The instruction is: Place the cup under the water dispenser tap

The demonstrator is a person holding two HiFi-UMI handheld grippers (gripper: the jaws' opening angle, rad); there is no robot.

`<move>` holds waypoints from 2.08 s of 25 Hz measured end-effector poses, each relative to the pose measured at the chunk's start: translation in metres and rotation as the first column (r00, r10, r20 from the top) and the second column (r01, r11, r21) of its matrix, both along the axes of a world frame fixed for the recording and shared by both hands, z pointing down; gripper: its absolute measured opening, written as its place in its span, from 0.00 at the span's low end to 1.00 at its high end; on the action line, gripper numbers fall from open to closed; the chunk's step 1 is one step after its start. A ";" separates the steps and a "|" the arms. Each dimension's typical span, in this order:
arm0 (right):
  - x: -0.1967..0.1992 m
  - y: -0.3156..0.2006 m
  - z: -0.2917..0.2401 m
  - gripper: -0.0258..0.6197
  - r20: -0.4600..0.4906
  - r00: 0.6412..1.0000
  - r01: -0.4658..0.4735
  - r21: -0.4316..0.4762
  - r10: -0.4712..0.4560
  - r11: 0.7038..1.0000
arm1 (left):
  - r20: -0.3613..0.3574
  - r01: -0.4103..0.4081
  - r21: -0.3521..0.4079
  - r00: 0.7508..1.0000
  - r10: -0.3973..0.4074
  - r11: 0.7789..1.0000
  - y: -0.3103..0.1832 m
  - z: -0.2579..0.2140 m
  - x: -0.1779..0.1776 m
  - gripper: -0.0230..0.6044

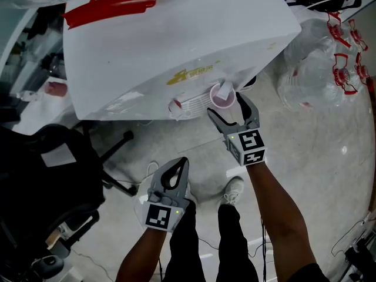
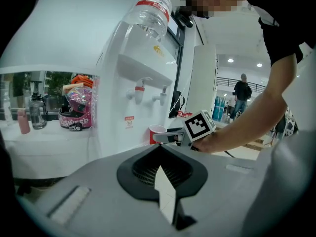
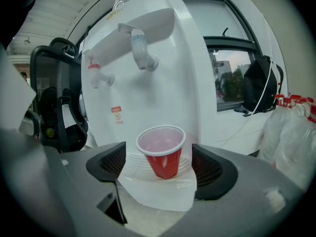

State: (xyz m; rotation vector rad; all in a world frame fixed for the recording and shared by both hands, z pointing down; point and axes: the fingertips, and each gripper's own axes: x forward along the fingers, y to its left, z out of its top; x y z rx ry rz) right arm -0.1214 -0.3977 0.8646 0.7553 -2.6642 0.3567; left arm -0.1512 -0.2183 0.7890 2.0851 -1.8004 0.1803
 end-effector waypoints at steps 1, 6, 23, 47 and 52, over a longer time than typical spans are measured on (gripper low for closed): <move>0.005 0.004 -0.004 0.69 -0.001 1.000 0.000 0.005 0.000 1.000 | 0.001 0.000 -0.002 1.000 0.000 1.000 0.001 -0.003 0.000 0.06; 0.031 0.032 -0.046 0.68 0.017 1.000 0.020 0.046 -0.021 0.999 | 0.017 -0.024 0.002 1.000 0.024 1.000 0.001 -0.026 0.000 0.06; 0.081 0.109 -0.383 0.14 0.215 0.976 -0.099 0.316 0.031 0.943 | 0.004 -0.019 0.113 1.000 0.019 0.993 0.003 -0.252 0.021 0.06; 0.111 0.143 -0.445 0.04 0.188 0.978 -0.141 0.287 0.088 0.948 | 0.087 -0.125 0.204 0.990 0.109 0.971 0.021 -0.345 0.026 0.06; 0.114 0.145 -0.442 0.04 0.185 0.977 -0.155 0.281 0.105 0.947 | 0.085 -0.132 0.193 0.989 0.117 0.972 0.025 -0.345 0.027 0.06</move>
